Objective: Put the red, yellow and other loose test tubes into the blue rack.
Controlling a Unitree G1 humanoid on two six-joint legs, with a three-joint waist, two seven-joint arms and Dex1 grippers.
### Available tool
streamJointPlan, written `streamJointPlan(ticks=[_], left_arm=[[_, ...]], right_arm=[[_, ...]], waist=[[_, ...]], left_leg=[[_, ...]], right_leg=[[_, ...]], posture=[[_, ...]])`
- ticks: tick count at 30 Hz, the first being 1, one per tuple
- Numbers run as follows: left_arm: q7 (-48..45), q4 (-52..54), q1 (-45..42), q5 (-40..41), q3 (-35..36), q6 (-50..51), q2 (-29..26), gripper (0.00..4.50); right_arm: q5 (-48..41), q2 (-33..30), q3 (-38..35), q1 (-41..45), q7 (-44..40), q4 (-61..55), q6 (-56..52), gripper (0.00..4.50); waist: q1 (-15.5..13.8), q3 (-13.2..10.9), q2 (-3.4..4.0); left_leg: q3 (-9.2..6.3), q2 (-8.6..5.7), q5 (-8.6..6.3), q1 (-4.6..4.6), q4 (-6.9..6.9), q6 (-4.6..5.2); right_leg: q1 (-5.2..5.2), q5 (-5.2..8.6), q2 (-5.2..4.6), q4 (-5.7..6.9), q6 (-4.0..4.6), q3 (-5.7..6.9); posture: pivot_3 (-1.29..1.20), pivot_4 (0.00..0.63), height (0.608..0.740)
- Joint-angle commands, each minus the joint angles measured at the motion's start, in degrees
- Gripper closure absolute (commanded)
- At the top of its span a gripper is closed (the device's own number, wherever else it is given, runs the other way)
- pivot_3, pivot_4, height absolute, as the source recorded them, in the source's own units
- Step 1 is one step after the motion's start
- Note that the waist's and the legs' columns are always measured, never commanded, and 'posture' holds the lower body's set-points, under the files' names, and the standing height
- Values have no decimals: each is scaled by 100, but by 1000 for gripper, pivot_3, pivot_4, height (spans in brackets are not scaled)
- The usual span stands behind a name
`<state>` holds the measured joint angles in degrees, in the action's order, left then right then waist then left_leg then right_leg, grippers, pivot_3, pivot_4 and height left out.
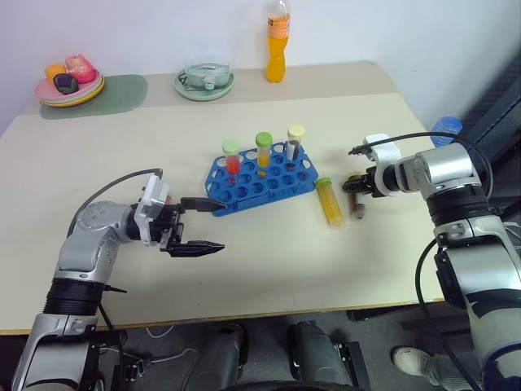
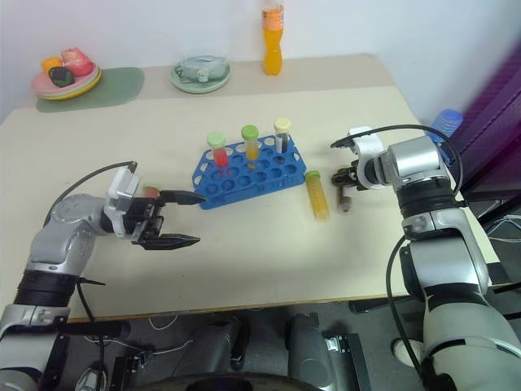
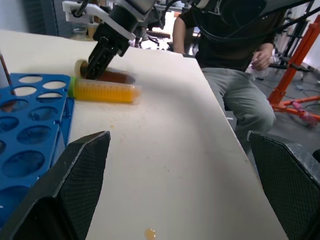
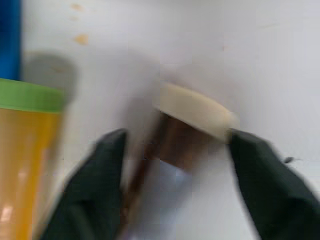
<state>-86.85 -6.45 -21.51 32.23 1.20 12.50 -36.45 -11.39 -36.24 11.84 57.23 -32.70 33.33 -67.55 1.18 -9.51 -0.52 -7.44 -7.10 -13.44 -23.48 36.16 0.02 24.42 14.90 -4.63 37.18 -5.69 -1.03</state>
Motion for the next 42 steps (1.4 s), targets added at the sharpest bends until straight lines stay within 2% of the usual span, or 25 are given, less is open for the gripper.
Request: streamJointPlan(ticks=[1, 5, 9, 12, 14, 16, 18, 22, 26, 32, 35, 42], left_arm=[[45, 237, -32, 97, 73, 47, -21, 0], [113, 323, -47, 100, 63, 118, -14, 0], [271, 496, -107, 123, 53, 283, 2, 0], [391, 538, -114, 143, 98, 351, 29, 0], [505, 503, -93, 150, 164, 329, 71, 0], [582, 465, -51, 123, 194, 262, 91, 0], [629, 473, 24, 123, 219, 220, 92, 0], [686, 476, 118, 158, 264, 185, 84, 0], [673, 284, 96, 144, 306, 62, 96, 0], [724, 97, 75, 147, 375, -89, 214, 0], [731, 27, 121, 136, 426, -180, 224, 0], [793, -62, 206, 133, 559, -318, 257, 0]], right_arm=[[43, -2, 210, -89, -368, -313, 5, 3289], [213, -191, 421, -326, -610, -823, 200, 3289], [361, -736, 662, -896, -1160, -1924, 959, 3289], [265, -1175, 414, -1569, -1692, -2872, 2029, 3289], [-11, -1128, -236, -2078, -1707, -3383, 2770, 3289], [-305, -901, -866, -2423, -1630, -3698, 3434, 3289], [-583, -705, -1293, -2611, -1561, -3990, 3594, 3289], [-1199, 242, -2018, -2703, -1150, -4350, 4286, 3289], [-1311, 1307, -2112, -2532, -619, -4074, 5061, 3289], [-684, 2888, -1806, -2654, 305, -3220, 6932, 3289], [-394, 3227, -1733, -2729, 432, -2543, 7796, 3289], [-132, 3434, -1812, -2562, 617, -851, 9392, 3289]], waist=[[5, 0, 0], [-16, 0, 0], [-55, 0, 1], [-79, -1, 0], [-60, -2, -1], [-20, -2, 0], [-1, -4, 3], [-25, -4, 3], [-50, -4, 2], [-36, -4, 3], [-23, -3, 5], [-7, -3, 6]], left_leg=[[0, 2, 0, 0, -2, -1], [0, 2, 0, 0, -1, -1], [0, 1, 0, -1, 1, -1], [0, -1, 0, -4, 1, 0], [0, -1, -1, -4, 2, 1], [1, -1, -1, -4, 3, 1], [5, 3, 0, 0, 2, -1], [5, 6, 2, 4, 0, -3], [3, 5, 2, 4, 4, -3], [4, 4, 18, 4, 1, -30], [4, 4, 28, 5, -1, -48], [4, 4, 31, 8, -2, -52]], right_leg=[[1, 0, 2, 0, 0, 0], [1, 0, 2, 0, 0, 0], [0, 0, 0, -1, 0, 0], [-1, 0, -1, -5, -1, 2], [-2, 0, -1, -6, -2, 2], [-2, -1, -1, -3, -2, 0], [-1, -1, 2, 3, -2, -4], [-1, -1, 6, 6, -1, -6], [-6, -2, 5, 3, 0, -6], [-1, -2, 8, 6, 1, -6], [2, -2, 9, 9, 1, -7], [3, -3, 12, 15, 2, -8]], posture=[[0, 150, 740], [0, 150, 740], [0, 150, 740], [0, 150, 740], [0, 150, 740], [0, 150, 740], [0, 150, 740], [0, 150, 740], [0, 150, 740], [0, 150, 740], [0, 150, 740], [0, 150, 740]])
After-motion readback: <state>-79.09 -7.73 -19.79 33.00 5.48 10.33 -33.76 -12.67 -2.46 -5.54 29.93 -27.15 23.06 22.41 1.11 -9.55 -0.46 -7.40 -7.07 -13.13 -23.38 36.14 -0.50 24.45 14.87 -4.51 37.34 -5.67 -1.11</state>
